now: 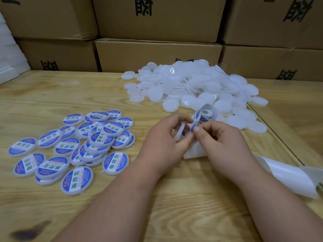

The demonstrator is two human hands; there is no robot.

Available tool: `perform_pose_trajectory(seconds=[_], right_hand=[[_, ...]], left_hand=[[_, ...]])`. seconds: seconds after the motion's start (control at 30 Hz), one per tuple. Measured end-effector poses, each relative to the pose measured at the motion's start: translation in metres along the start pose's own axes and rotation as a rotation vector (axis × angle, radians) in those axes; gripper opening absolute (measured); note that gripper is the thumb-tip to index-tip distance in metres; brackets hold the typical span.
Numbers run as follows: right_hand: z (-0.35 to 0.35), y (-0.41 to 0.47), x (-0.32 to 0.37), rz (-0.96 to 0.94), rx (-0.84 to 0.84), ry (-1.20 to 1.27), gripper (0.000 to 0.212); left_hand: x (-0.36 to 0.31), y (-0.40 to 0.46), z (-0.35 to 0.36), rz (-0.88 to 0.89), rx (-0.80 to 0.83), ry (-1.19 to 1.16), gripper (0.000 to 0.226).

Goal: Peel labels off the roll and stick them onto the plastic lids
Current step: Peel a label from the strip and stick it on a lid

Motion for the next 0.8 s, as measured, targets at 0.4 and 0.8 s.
perform_pose_trajectory(seconds=[0.4, 0.8], right_hand=[[0.002, -0.002, 0.006, -0.094, 0.041, -0.015, 0.021], [-0.009, -0.002, 0.008, -0.034, -0.019, -0.029, 0.033]], left_hand=[[0.005, 0.0, -0.003, -0.056, -0.005, -0.128, 0.038], [0.012, 0.001, -0.017, -0.115, -0.184, -0.229, 0.033]])
Point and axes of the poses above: each hand's wrist, its own y-axis towards the middle knuckle, its own z-axis out of the palm, x = y × z, the point moved 8 cm from there along y, towards the middle knuckle, and after that the axes turned 14 degrees about -y, right-handed, at the moved point
